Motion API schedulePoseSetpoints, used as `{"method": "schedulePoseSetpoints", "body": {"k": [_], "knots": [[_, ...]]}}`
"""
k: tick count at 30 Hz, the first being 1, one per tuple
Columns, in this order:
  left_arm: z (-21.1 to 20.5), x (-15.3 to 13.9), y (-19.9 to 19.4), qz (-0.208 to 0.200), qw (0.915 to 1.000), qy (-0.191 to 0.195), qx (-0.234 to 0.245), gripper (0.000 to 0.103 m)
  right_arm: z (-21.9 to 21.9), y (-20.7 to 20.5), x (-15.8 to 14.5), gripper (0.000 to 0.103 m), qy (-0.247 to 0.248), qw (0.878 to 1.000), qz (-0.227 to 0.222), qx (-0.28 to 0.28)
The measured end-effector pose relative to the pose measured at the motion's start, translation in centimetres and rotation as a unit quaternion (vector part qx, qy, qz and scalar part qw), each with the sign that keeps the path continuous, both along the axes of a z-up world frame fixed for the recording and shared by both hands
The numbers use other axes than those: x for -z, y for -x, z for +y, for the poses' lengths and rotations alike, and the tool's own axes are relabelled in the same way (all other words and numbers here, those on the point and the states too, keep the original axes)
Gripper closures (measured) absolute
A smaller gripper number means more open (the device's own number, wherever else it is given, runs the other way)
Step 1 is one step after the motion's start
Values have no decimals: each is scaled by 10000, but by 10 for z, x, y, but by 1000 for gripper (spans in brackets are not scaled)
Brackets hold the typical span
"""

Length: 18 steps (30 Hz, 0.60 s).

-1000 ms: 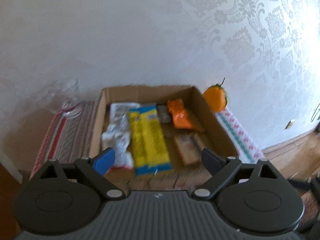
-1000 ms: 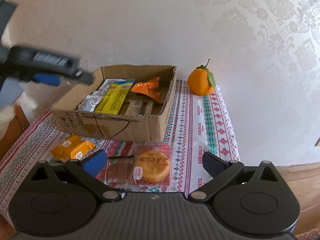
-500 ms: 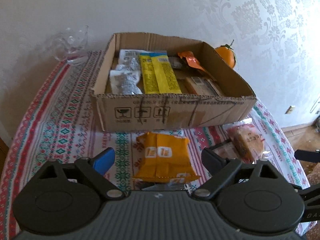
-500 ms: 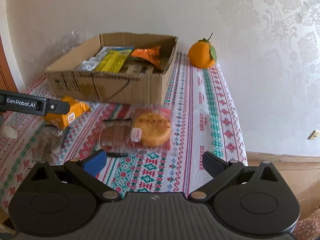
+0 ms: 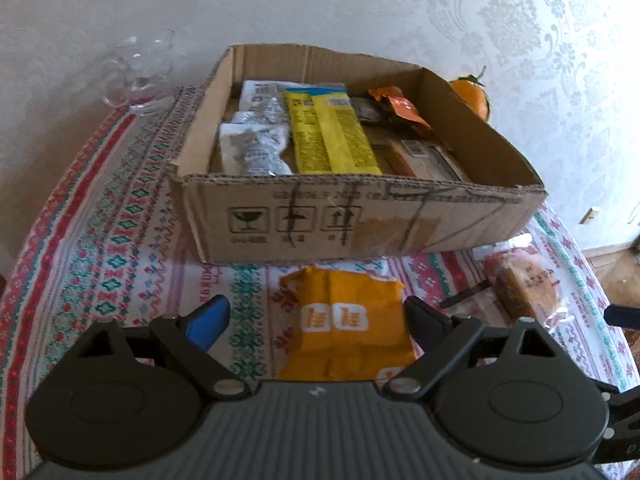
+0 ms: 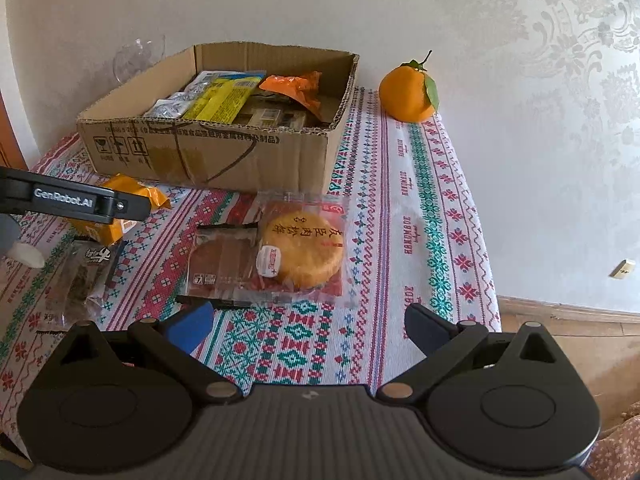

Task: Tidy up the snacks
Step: 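Grasp the orange square packet with the left gripper while the right lowers onto the cake packet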

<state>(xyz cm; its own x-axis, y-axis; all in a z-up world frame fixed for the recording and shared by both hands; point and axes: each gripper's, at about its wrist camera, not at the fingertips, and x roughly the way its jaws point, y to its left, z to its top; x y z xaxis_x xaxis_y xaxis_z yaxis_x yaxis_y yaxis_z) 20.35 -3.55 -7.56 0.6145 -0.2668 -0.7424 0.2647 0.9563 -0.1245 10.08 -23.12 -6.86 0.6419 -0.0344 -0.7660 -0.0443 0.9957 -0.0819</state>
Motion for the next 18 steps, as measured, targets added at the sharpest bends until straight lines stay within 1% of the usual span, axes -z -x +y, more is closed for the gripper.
{"method": "schedulePoseSetpoints", "body": {"k": [4, 7, 11, 18], "knots": [[9, 2, -4, -41, 9995, -166, -255, 10, -1, -7, 5, 0, -26, 10000, 51, 14], [15, 5, -8, 66, 9993, -130, -331, 10, -2, -10, 7, 0, -100, 9999, 66, -26], [17, 6, -9, 79, 9992, -100, -370, 10, -1, -15, 8, 0, -109, 9999, 48, -58], [13, 10, -15, -45, 9990, -253, -365, 10, -6, -22, 8, 0, -180, 9998, -19, -35]]}}
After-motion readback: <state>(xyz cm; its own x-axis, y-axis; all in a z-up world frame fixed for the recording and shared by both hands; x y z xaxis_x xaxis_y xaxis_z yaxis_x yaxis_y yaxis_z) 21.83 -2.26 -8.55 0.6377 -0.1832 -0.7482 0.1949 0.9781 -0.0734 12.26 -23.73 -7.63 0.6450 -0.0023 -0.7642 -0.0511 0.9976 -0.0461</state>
